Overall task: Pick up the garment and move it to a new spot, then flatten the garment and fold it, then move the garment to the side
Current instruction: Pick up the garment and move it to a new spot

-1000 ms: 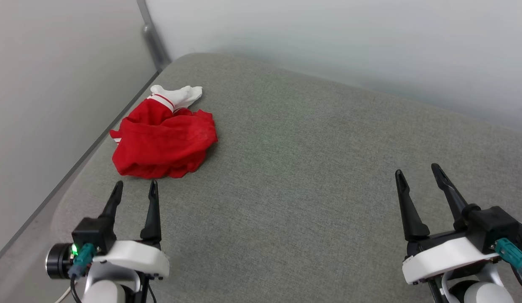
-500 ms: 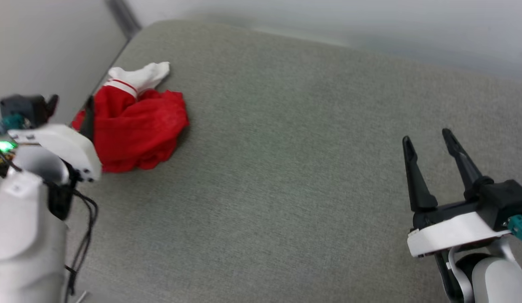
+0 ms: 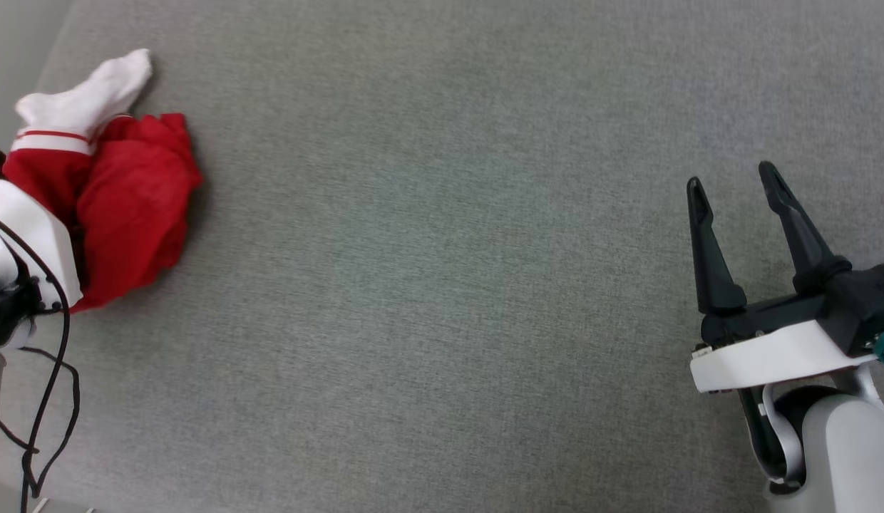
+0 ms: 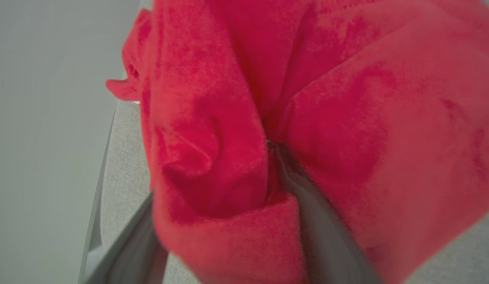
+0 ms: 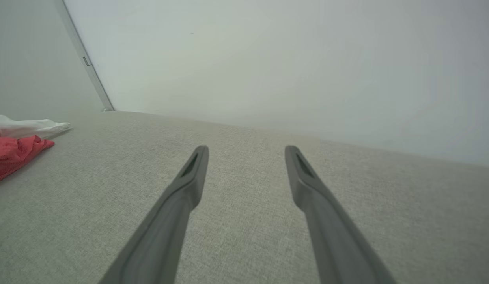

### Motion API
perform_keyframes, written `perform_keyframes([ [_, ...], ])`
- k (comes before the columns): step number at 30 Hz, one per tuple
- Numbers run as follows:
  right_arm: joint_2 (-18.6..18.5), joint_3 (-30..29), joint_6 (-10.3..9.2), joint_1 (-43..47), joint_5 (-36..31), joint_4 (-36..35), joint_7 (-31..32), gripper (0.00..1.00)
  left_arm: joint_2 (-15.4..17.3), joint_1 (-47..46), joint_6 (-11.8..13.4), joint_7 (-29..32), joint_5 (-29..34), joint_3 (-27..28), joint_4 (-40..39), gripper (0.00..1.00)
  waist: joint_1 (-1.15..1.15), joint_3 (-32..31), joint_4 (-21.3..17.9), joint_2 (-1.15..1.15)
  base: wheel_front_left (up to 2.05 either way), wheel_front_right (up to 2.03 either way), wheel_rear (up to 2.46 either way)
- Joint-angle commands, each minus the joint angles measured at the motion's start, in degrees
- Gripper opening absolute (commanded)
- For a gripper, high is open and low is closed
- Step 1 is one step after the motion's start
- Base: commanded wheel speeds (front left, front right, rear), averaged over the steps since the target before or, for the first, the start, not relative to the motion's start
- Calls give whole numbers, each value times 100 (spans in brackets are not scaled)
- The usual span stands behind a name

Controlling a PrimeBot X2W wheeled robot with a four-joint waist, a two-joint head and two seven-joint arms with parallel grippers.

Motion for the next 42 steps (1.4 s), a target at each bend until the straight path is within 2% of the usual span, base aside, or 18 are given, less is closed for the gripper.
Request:
perform_keyframes([
  [1, 2, 19, -2, -131, -29, 2, -24, 100, 42, -24, 3, 136, -157, -97, 84, 100, -1, 252, -172, 0, 0, 0, 0],
  [5, 2, 60, -1, -265, -64, 19, -47, 100, 68, 22, 3, 367, -610, -288, 279, 100, -1, 422, -256, 0, 0, 0, 0],
  [6, 1, 61, -2, -287, -73, 25, -51, 100, 28, 32, 3, 389, -720, -316, 337, 61, -1, 442, -269, 0, 0, 0, 0],
  [8, 2, 53, -2, -316, -94, 37, -50, 100, -20, 39, -5, 357, -847, -399, 436, 11, -1, 463, -284, 0, 0, 0, 0],
  [9, 2, 43, -1, -320, -95, 42, -50, 100, -32, 36, -4, 332, -903, -431, 481, 0, -1, 461, -287, 0, 0, 0, 0],
  [16, 1, -51, -2, -232, -88, 80, -57, 100, 24, -165, -4, -162, -971, -627, 718, 0, -1, 209, -212, 0, 0, 0, 0],
  [19, 1, -103, -2, -132, -49, 106, -73, 100, 69, -331, 6, -757, -856, -608, 799, 0, -1, -14, -143, 0, 0, 0, 0],
  [24, 2, -219, -1, 44, 36, 124, -86, 100, -22, -527, 173, -1925, -649, -557, 908, 0, -1, -439, -2, 0, 0, 0, 0],
  [30, 2, -373, -1, 305, 128, 118, -75, 100, -204, -683, 363, -3218, -445, -528, 897, 0, -1, -929, 161, 0, 0, 0, 0],
  [32, 3, -420, -2, 489, 210, 186, -94, 100, -356, -609, 409, -3737, -411, -521, 888, 0, -1, -1261, 200, 0, 0, 0, 0],
  [37, 3, -436, -2, 801, 360, 218, -79, 100, -567, -325, 405, -4269, -433, -524, 747, 0, -1, -1742, 182, 0, 0, 0, 0],
  [42, 3, -426, -2, 1012, 477, 221, -63, 100, -776, 45, 480, -4458, -488, -479, 416, 0, -1, -2064, 94, 0, 0, 0, 0],
])
